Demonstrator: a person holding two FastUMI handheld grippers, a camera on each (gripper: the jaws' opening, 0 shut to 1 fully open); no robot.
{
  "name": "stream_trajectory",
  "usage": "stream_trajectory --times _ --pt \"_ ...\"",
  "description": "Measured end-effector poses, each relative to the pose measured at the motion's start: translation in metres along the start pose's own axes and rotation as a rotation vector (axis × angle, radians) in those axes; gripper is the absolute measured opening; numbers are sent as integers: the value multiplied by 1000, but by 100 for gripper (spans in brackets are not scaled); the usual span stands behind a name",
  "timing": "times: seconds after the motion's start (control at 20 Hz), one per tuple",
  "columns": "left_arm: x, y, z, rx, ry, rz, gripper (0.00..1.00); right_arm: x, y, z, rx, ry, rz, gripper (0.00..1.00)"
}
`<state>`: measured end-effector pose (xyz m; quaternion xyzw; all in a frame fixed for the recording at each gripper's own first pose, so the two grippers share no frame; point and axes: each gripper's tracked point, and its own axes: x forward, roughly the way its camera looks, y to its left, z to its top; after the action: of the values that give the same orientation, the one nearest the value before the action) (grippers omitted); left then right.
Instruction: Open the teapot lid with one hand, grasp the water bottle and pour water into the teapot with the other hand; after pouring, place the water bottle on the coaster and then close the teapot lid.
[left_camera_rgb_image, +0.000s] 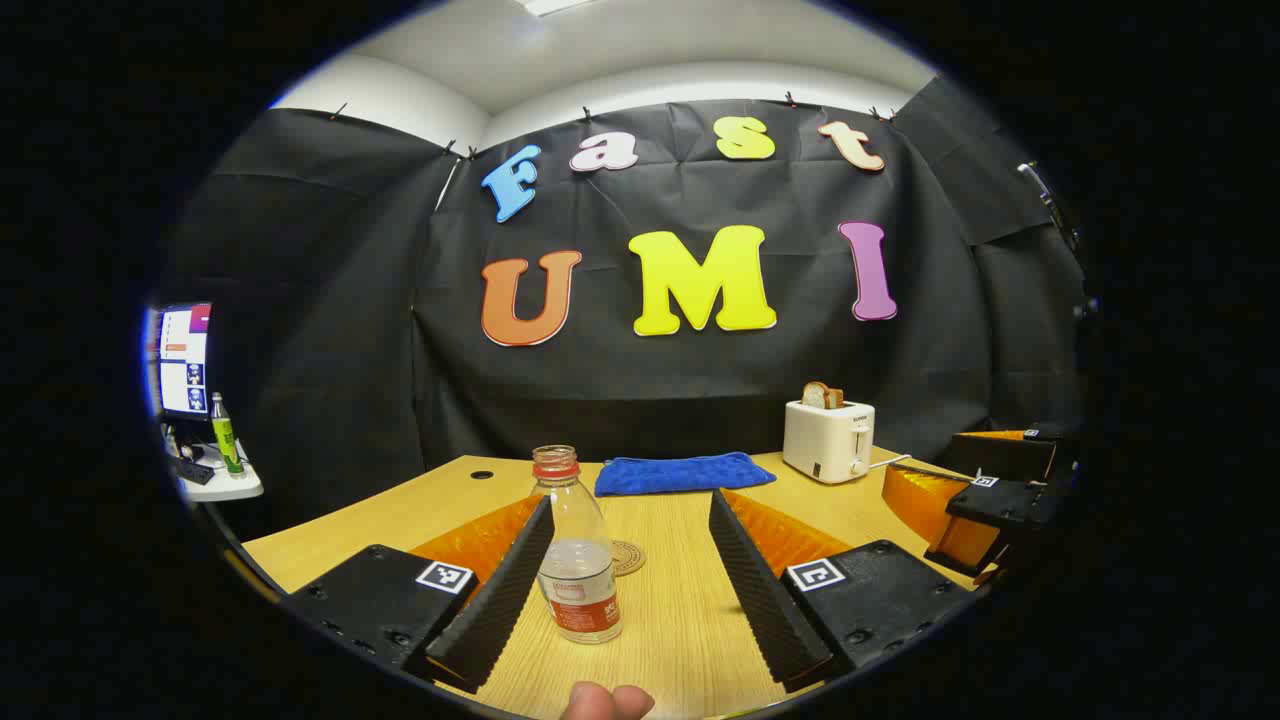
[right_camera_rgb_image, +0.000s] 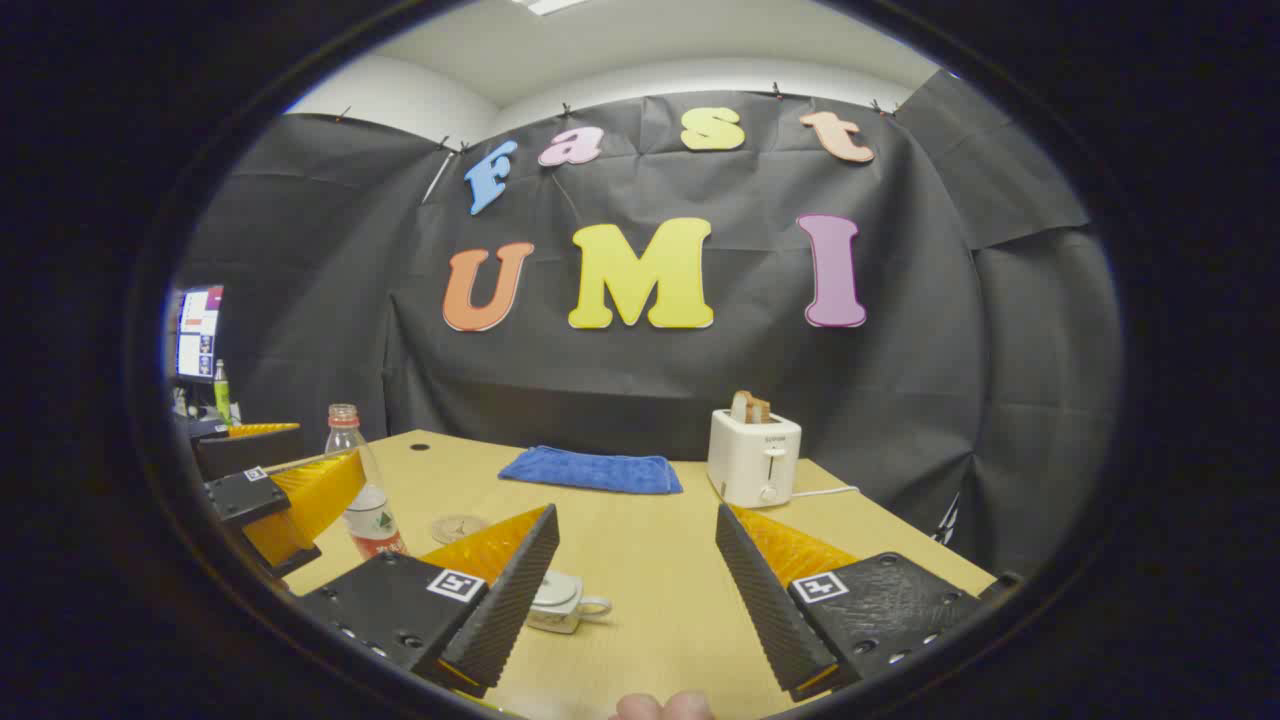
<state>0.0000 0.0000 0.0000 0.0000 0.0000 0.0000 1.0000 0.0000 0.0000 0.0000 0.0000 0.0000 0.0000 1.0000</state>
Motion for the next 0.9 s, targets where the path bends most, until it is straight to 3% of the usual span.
stream_trajectory --times 0.9 --pt "-1 5 4 -1 -8 6 98 -2 8 8 -6 -22 6 95"
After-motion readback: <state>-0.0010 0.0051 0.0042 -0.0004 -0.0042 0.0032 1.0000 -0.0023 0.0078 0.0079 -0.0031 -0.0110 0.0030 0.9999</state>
